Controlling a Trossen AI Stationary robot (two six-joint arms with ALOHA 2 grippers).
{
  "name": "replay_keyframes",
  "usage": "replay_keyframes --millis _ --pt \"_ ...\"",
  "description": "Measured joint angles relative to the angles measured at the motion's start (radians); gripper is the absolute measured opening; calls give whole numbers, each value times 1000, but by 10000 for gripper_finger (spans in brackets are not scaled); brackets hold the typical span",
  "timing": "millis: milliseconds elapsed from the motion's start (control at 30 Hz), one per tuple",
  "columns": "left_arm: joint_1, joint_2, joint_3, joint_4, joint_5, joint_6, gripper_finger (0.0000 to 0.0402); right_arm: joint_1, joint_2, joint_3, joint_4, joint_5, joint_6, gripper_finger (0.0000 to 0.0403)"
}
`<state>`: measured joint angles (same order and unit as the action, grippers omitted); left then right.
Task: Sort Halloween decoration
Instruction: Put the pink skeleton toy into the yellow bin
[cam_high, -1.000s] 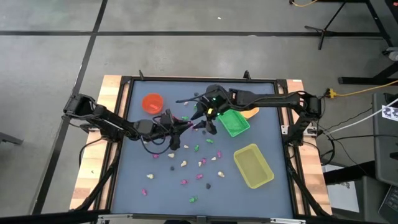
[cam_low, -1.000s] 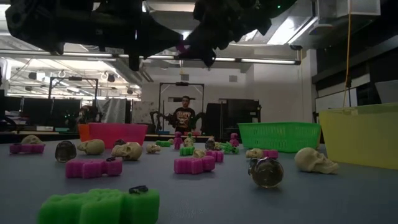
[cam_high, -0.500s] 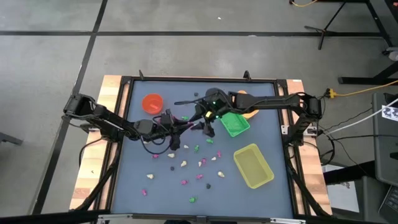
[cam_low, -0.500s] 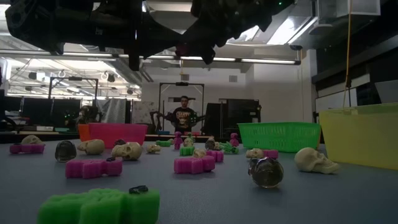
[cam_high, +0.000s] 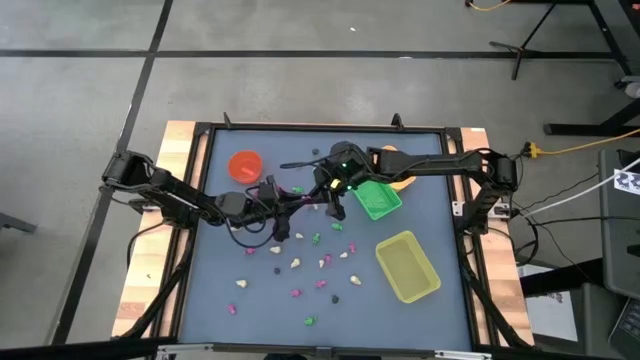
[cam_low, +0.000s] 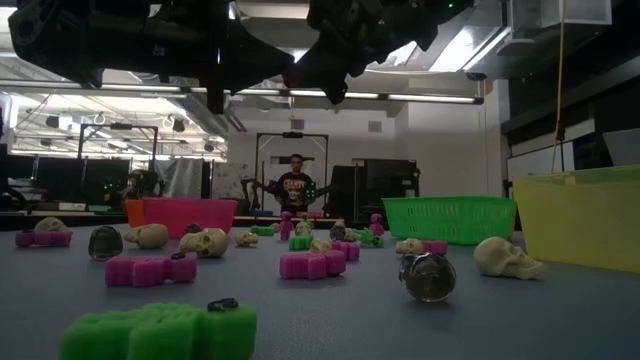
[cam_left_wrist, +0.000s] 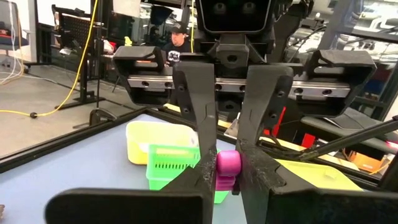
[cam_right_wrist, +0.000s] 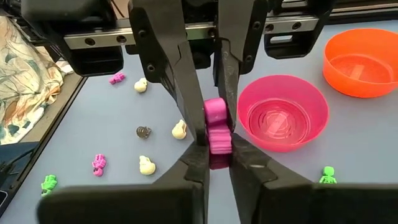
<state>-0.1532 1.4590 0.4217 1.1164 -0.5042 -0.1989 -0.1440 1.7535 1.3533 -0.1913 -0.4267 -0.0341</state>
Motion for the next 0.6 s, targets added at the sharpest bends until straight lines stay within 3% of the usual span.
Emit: replay_keyframes --millis 400,600 --pt "0 0 0 0 -1 -1 34 0 0 0 -1 0 0 34" --pt "0 0 0 -3 -1 -3 78 0 -2 1 -74 57 -2 34"
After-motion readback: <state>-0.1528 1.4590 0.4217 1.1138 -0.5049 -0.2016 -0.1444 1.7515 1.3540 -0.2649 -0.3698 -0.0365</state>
